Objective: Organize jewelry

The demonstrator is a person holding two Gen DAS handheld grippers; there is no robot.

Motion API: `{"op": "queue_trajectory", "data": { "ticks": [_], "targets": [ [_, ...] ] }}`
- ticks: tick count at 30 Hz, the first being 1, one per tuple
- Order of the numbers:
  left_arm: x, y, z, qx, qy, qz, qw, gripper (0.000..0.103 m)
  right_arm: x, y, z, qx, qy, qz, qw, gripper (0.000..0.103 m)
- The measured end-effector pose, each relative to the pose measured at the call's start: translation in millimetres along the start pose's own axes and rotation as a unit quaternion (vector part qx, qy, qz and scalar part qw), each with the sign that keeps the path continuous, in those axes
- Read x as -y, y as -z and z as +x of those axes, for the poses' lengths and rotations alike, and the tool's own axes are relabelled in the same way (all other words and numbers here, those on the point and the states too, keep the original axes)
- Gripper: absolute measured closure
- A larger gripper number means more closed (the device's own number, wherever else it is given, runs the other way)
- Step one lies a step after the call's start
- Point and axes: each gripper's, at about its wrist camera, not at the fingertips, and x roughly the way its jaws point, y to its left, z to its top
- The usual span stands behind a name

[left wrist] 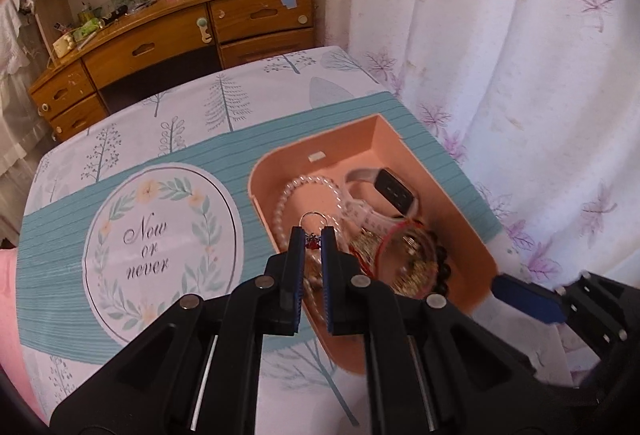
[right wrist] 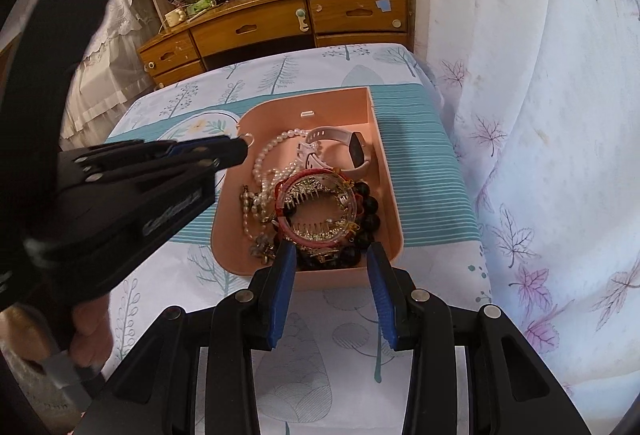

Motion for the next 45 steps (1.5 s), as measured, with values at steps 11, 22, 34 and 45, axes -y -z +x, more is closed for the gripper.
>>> {"op": "queue_trajectory", "data": {
  "ticks": [11,22,34,45],
  "targets": [
    [-18,-3,23,-0.024,-0.012,-0.007,0.9996,0.094,-4,-1,4,0.002,0.001,0.002,1.000,0.066],
    [-27,6,-21,0.001,-0.016,-0.007,0.9998,0.048,-19,2,-11,0.009,-0.006,-0.008,1.000,0.066],
    [-84,74,-78,-0.030,-0.115,-0.022,0.9927,0.048,-92,38,-12,-0.036,-0.081,-0.108,0.990,0.066],
    [-127,170,-102,-0.084,-0.107,-0.099,0.9857,0.048,-160,91,3,-0.093,-0.142,-0.221,0.961,0.066]
  ]
}}
